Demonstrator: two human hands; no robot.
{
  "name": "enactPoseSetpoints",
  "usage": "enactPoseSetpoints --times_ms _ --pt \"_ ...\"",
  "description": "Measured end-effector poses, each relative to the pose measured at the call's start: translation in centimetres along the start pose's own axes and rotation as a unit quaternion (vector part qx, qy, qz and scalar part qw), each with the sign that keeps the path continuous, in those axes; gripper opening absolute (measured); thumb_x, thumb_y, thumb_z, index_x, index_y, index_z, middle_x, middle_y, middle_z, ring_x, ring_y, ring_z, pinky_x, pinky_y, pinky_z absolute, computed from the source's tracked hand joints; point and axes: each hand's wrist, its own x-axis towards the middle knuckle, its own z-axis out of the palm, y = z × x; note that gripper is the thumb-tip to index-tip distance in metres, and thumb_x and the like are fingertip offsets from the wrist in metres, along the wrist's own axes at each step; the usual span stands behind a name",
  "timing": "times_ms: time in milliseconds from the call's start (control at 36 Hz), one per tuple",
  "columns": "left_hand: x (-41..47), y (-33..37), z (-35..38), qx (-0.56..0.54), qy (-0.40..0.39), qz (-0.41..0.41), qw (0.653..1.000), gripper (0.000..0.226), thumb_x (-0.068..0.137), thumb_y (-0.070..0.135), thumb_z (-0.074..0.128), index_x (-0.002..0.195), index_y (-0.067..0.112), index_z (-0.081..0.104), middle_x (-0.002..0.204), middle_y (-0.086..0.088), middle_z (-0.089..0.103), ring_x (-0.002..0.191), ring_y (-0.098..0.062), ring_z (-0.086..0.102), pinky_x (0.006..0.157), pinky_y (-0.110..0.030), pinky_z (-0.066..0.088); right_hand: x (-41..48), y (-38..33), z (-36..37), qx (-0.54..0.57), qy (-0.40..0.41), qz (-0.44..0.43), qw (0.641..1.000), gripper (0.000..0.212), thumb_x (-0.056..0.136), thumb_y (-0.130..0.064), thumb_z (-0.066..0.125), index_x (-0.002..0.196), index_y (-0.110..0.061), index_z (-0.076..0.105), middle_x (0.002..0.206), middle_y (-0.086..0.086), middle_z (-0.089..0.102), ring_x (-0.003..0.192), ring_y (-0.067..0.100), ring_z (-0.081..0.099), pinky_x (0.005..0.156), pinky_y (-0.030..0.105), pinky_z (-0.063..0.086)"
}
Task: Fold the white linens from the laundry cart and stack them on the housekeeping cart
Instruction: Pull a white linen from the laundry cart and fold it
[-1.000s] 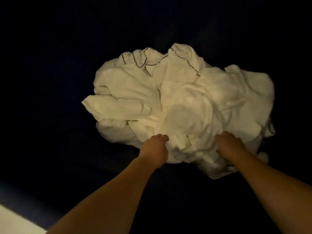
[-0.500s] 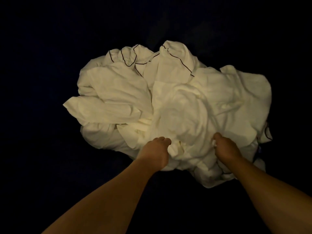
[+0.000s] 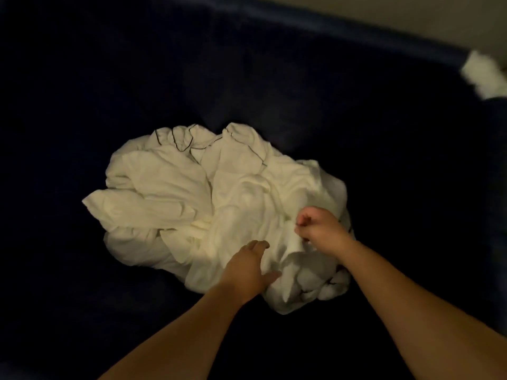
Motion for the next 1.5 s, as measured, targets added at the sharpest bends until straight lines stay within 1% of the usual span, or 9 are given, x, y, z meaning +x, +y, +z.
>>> enactPoseSetpoints --times_ms 361,472,583,694,889,1056,1167,1417,1500 --pt "-6.8 14.2 -7.5 -0.199 0.206 0.05 0.957 0.065 0.073 0.056 0.072 0.126 0.027 0.049 0.116 0.016 0.055 0.106 0.0 0.052 0.088 -0.016 0.044 -10.4 -13.3 -7.9 0.084 -0.023 -0.169 0.982 0.027 0.085 0.003 0.061 0.07 -0.017 0.053 0.06 -0.004 0.049 0.058 0.011 0.048 0.059 0.029 0.044" --pt "-9.4 16.9 -10.3 -0.156 0.281 0.069 0.944 0.014 0.089 0.017 0.059 0.102 0.016 0.055 0.084 0.007 0.058 0.079 -0.015 0.06 0.061 -0.021 0.039 -13.5 -15.5 -8.4 0.128 -0.014 -0.223 0.966 0.038 0.086 0.007 0.057 0.06 -0.021 0.049 0.064 0.001 0.049 0.064 0.017 0.046 0.064 0.033 0.043" --pt "-12.4 19.3 -14.9 -0.117 0.368 0.091 0.918 0.023 0.089 -0.003 0.044 0.093 0.012 0.06 0.077 0.002 0.059 0.072 -0.017 0.057 0.064 -0.022 0.04 -16.3 -18.1 -11.2 0.193 0.029 -0.258 0.946 0.048 0.084 0.012 0.052 0.051 -0.022 0.042 0.062 0.001 0.042 0.064 0.018 0.041 0.059 0.034 0.038" --pt "-15.8 24.7 -21.1 -0.073 0.408 0.175 0.893 0.025 0.094 0.0 0.043 0.106 0.008 0.063 0.089 -0.001 0.06 0.08 -0.012 0.055 0.063 -0.004 0.036 -20.3 -22.5 -14.9 0.29 0.083 -0.314 0.9 0.047 0.083 0.018 0.046 0.056 -0.019 0.037 0.06 0.0 0.034 0.06 0.014 0.035 0.054 0.027 0.031" --pt "-21.5 33.7 -29.0 0.051 0.424 0.263 0.865 0.038 0.093 0.04 0.057 0.126 0.022 0.054 0.099 0.008 0.059 0.085 -0.011 0.054 0.068 -0.028 0.04 -31.4 -30.2 -21.4 0.334 0.164 -0.422 0.827 0.041 0.086 0.016 0.044 0.063 -0.016 0.033 0.066 0.001 0.035 0.061 0.012 0.039 0.051 0.021 0.038" --pt "-24.5 36.5 -32.4 -0.015 0.435 0.303 0.848 0.017 0.093 0.034 0.057 0.088 0.018 0.059 0.081 -0.002 0.058 0.071 -0.018 0.055 0.062 -0.034 0.043 -37.5 -33.3 -20.5 0.305 0.193 -0.487 0.795 0.038 0.085 0.018 0.044 0.065 -0.014 0.042 0.063 0.002 0.04 0.059 0.012 0.041 0.051 0.02 0.038" --pt "-26.2 36.3 -33.1 -0.047 0.308 0.331 0.891 0.041 0.084 0.035 0.07 0.121 0.028 0.055 0.103 0.006 0.062 0.093 -0.015 0.06 0.075 -0.03 0.049 -38.7 -33.6 -18.8 0.272 0.219 -0.483 0.803 0.037 0.083 0.017 0.046 0.064 -0.015 0.045 0.063 0.003 0.043 0.062 0.014 0.043 0.053 0.024 0.038" --pt "-28.2 35.2 -35.7 -0.006 0.375 0.328 0.867 0.02 0.094 0.026 0.057 0.102 0.01 0.065 0.092 -0.006 0.065 0.081 -0.02 0.059 0.071 -0.033 0.047 -39.9 -31.7 -17.2 0.161 0.264 -0.451 0.837 0.008 0.089 -0.008 0.065 0.084 -0.013 0.061 0.079 0.005 0.061 0.076 0.018 0.059 0.078 0.032 0.056" --pt "-29.0 35.4 -37.1 -0.043 0.38 0.323 0.866 0.018 0.094 0.029 0.058 0.102 0.014 0.064 0.094 -0.003 0.065 0.085 -0.02 0.061 0.075 -0.035 0.05 -38.0 -29.2 -16.8 0.002 0.251 -0.387 0.887 0.018 0.084 -0.023 0.073 0.099 -0.014 0.067 0.088 -0.002 0.066 0.076 0.008 0.06 0.066 0.016 0.05"
